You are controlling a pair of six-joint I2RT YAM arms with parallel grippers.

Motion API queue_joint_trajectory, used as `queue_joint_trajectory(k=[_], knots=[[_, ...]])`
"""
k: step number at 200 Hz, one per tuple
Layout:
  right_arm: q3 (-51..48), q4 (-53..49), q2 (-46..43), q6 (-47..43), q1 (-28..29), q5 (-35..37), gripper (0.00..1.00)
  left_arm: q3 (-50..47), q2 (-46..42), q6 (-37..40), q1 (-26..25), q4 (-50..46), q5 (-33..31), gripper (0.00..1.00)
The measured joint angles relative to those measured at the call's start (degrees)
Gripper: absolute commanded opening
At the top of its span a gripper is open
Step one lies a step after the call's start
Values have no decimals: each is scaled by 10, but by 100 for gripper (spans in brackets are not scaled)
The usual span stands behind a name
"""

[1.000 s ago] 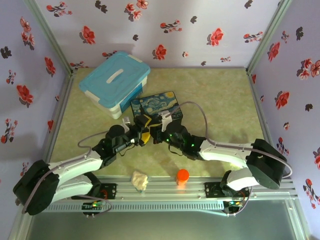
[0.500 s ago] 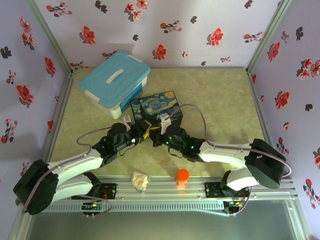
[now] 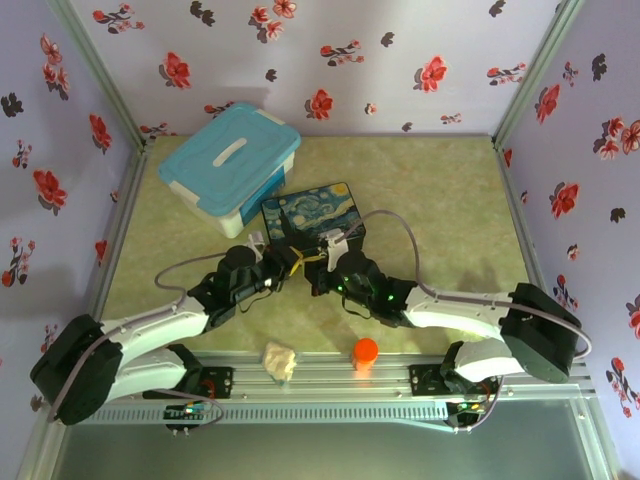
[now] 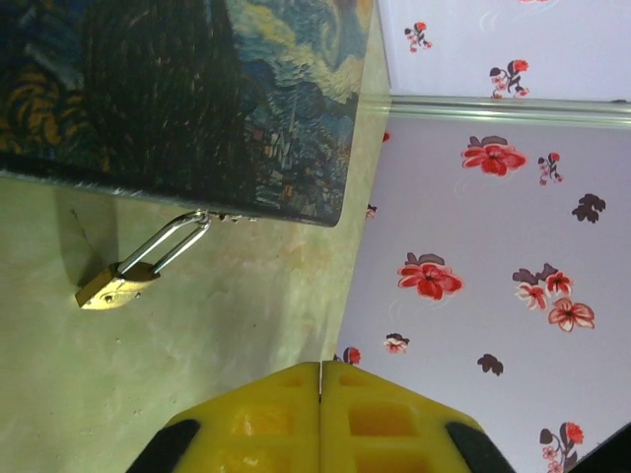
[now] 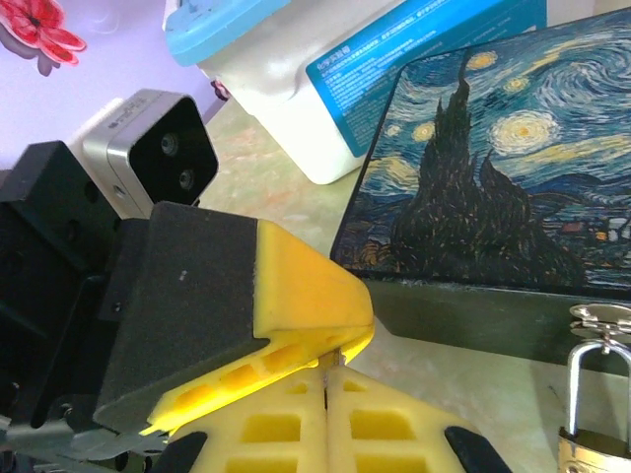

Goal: Unlock the padlock with the key

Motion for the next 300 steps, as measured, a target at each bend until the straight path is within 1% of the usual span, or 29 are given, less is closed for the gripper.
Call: queue_joint_trajectory(k=[5, 34, 38, 39, 40, 45, 51, 56, 64, 75, 81, 84, 103, 127, 160, 183, 190, 216, 221, 231, 248, 278, 300], knots=[[-1, -1, -1, 0, 0, 1, 0, 0, 2, 1, 0, 1, 1, 0], [-4, -3, -4, 0, 0, 2, 0, 0, 3, 9, 0, 1, 5, 0], [-4, -4, -5, 0, 0, 2, 3, 0, 3, 10, 0, 1, 5, 0], [-4, -4, -5, 0, 0, 2, 5, 0, 3, 11, 0, 1, 5, 0], [-4, -4, -5, 0, 0, 2, 5, 0, 3, 12, 0, 1, 5, 0], [-4, -5, -6, 0, 0, 2, 18, 0, 3, 14, 0, 1, 6, 0], [-5, -5, -7, 1, 0, 2, 41, 1, 3, 19, 0, 1, 7, 0], [-5, -7, -9, 2, 0, 3, 55, 2, 3, 26, 0, 0, 7, 0], [-6, -12, -13, 0, 0, 6, 69, 5, 3, 38, 3, -6, 7, 0], [-11, -16, -30, 2, -5, 8, 85, 14, 0, 63, 5, -18, 7, 0], [-15, -16, -40, 3, -8, 8, 97, 21, -2, 77, 6, -26, 7, 0], [-19, -14, -47, 5, -12, 5, 99, 25, -5, 88, 6, -31, 7, 0], [-43, 12, -91, 27, -51, -14, 99, 53, -30, 151, 8, -52, 6, 0], [-73, 71, -121, 68, -97, -32, 99, 76, -66, 220, 16, -46, 6, 0], [-79, 158, -117, 94, -103, -82, 98, 113, -79, 313, 19, -55, 11, 0], [-85, 251, -106, 107, -103, -125, 94, 144, -86, 369, 19, -75, 16, 0], [-90, 276, -104, 109, -103, -136, 90, 149, -91, 382, 19, -75, 16, 0], [-98, 340, -85, 117, -103, -163, 74, 150, -105, 404, 19, -58, 27, 0], [-98, 353, -79, 121, -103, -167, 72, 150, -105, 407, 19, -53, 31, 0], [-98, 380, -64, 122, -103, -176, 70, 150, -105, 409, 18, -45, 38, 0], [-98, 428, -39, 131, -104, -189, 61, 150, -105, 411, 15, -33, 46, 0], [-96, 493, -4, 142, -106, -214, 59, 150, -101, 410, 14, -11, 57, 0], [-85, 511, 12, 149, -107, -224, 60, 150, -96, 409, 14, -2, 61, 0]])
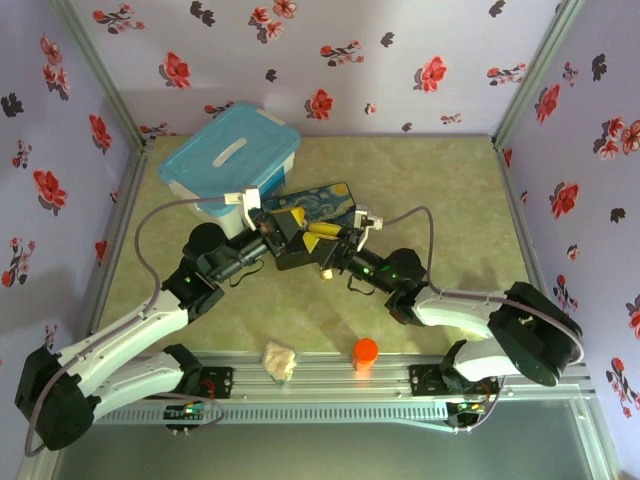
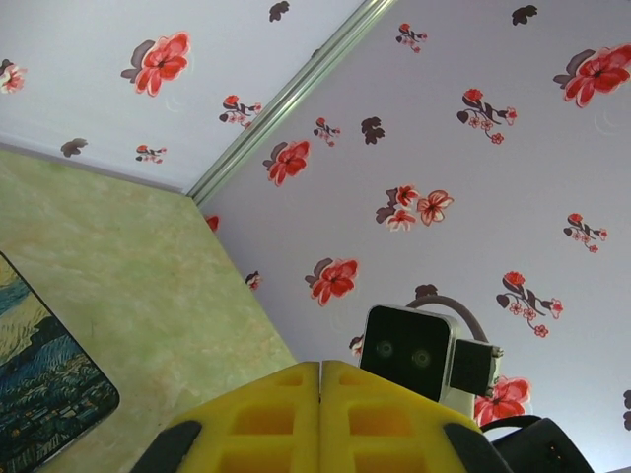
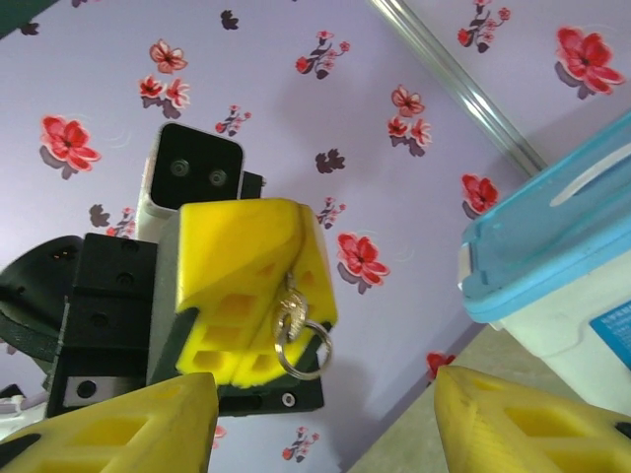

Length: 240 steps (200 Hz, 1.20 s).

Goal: Unlock the padlock with the key

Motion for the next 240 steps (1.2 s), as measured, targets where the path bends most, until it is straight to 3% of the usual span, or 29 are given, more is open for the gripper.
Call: queue_joint_trajectory(k=[127, 150, 171, 214, 240], knots=[[21, 26, 18, 3, 0, 0, 34, 0, 17, -32, -3, 43, 9, 0], [33, 26, 28, 8, 0, -2, 20, 0, 19, -40, -3, 51, 9, 0], [35, 28, 29, 12, 0, -2, 17, -1, 21, -42, -3, 53, 8, 0], [35, 33, 29, 12, 0, -2, 0, -2, 24, -45, -3, 60, 6, 0], [29, 37, 28, 13, 1, -1, 0, -5, 25, -49, -3, 62, 5, 0]])
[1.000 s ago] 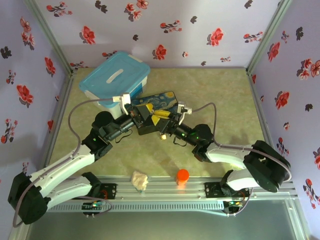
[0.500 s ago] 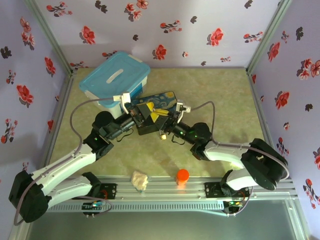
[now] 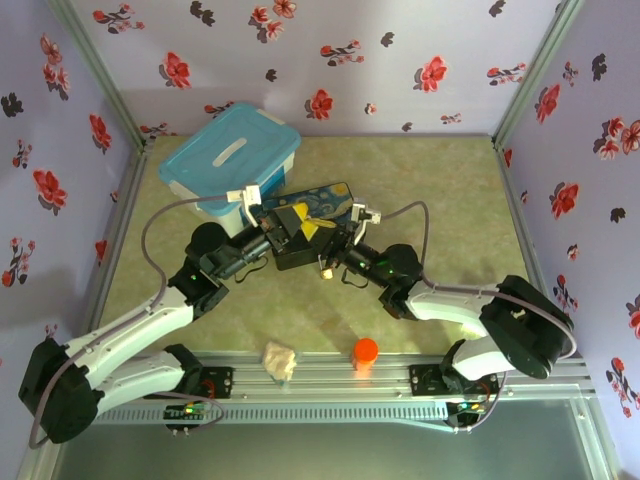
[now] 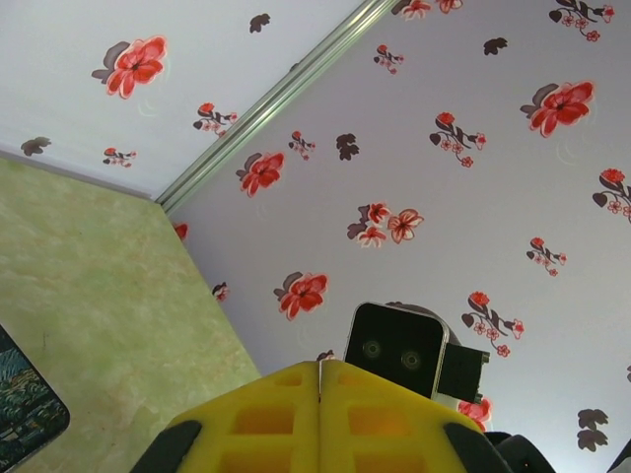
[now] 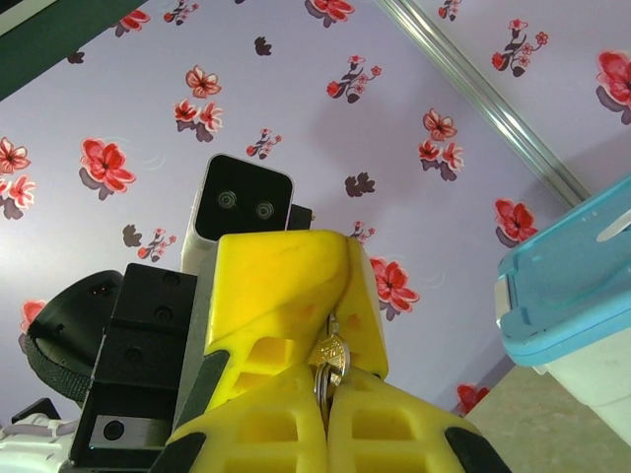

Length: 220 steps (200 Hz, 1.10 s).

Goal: Unlock the padlock with the key

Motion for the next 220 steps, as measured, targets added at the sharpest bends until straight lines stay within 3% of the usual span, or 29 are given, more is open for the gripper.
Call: queue_joint_trajectory(k=[23, 36, 50, 59, 74, 107, 120, 182, 220], knots=[[-12, 1, -3, -1, 0, 4, 0, -3, 2, -2, -2, -5, -2, 0], [-19, 3, -4, -1, 0, 6, 0, -3, 2, -2, -2, -13, -3, 20], [-25, 4, -4, 0, 0, 14, 0, -4, 2, -2, -3, -21, -9, 33], [-28, 4, -2, 1, -1, 17, 0, -4, 3, 4, -3, -22, -13, 35], [-28, 4, 3, 5, -1, 18, 0, -4, 3, 5, -3, -22, -15, 35], [-27, 5, 19, 6, -1, 18, 0, -4, 11, 8, -2, -30, -23, 22], [-26, 6, 23, 8, -1, 18, 0, -4, 12, 11, -1, -37, -28, 21], [-26, 4, 33, 14, -1, 12, 0, -4, 13, 25, -1, -70, -32, 38], [-26, 4, 34, 14, -1, 7, 0, -3, 15, 24, 0, -72, -33, 17]])
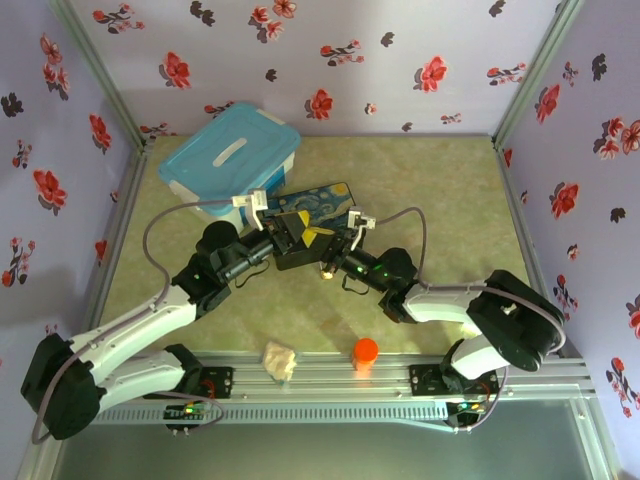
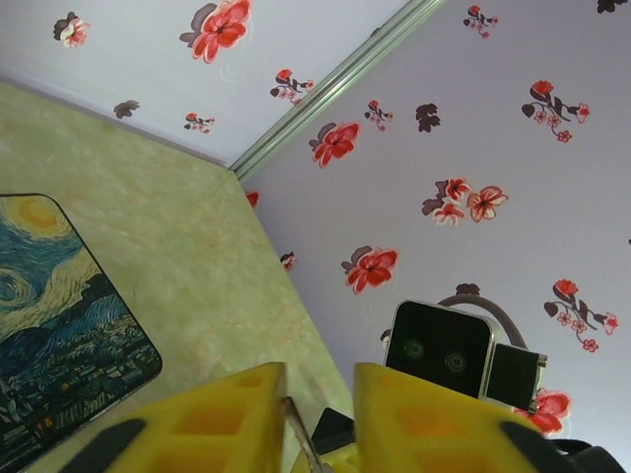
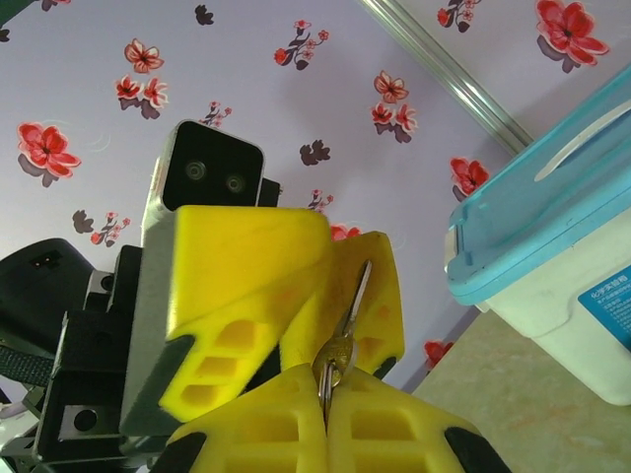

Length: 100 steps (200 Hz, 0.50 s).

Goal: Unlock the padlock with the key

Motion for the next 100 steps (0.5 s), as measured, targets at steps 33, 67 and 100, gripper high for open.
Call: queue_joint_trajectory(k=[33, 67, 100], knots=[[0, 0, 3, 0, 0, -4, 0, 0, 2, 2, 1, -2, 0, 29], [0, -1, 6, 0, 0, -11, 0, 0, 2, 1, 1, -5, 3, 24], [0, -3, 6, 0, 0, -10, 0, 2, 8, -1, 3, -4, 7, 0]])
